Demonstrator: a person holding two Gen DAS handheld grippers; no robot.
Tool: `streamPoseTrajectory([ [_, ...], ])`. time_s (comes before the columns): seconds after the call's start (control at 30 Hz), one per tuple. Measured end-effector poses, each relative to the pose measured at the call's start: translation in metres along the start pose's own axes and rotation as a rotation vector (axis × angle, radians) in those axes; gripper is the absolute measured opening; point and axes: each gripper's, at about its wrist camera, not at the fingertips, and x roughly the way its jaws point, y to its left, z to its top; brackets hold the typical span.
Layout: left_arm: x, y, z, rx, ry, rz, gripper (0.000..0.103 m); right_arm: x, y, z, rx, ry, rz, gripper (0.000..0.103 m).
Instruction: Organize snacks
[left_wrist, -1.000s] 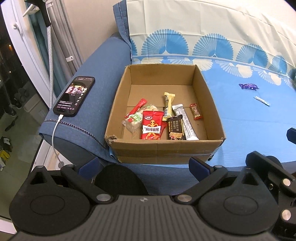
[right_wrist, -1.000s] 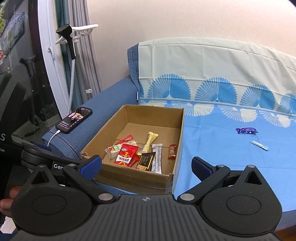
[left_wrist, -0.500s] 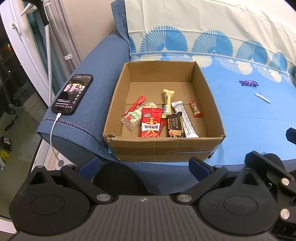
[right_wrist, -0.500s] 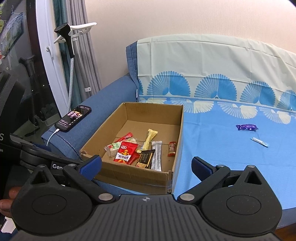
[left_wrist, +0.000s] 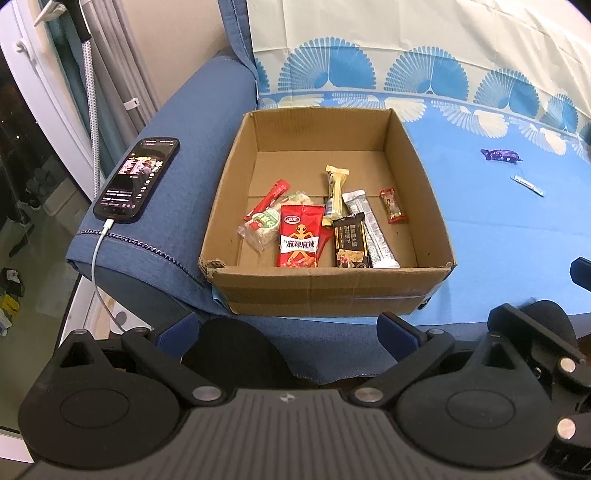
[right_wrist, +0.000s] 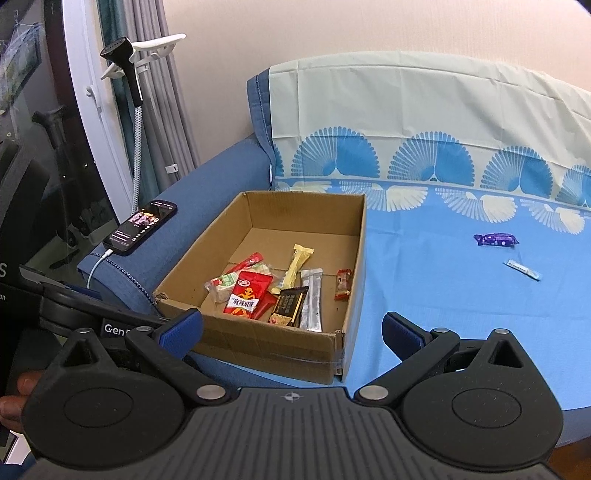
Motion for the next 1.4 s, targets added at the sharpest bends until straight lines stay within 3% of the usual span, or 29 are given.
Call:
streamPoseTrajectory([
  [0.47,0.017,-0.019,0.015,0.038,0.047,0.024,0.103,0.019,-0.02,-0.003,0.055,0.032,0.018,0.102],
  [0.73,0.026,-0.064,0.042,0.136,0.044,0.016,0.103,0.028,-0.066,-0.001,0.139,0.022,-0.024,0.102],
  [0.93,0.042,-0.135,0.089,0.266,0.016,-0.044,0.103,0.025,-0.145,0.003,0.232,-0.031,-0.176,0.102],
  [1.1,0.072,-0.216,0.148,0.349,-0.01,-0.137,0.103,0.031,-0.234,0.004,0.273,-0.049,-0.332,0.102],
  [1.27,0.142,-0.316,0.204,0.455,-0.045,-0.193,0.103,0.076,-0.335,0.003,0.298,-0.021,-0.434,0.102],
  [1.4,0.215,-0.389,0.236,0.551,-0.075,-0.231,0.103,0.135,-0.401,0.003,0.261,0.026,-0.442,0.102],
])
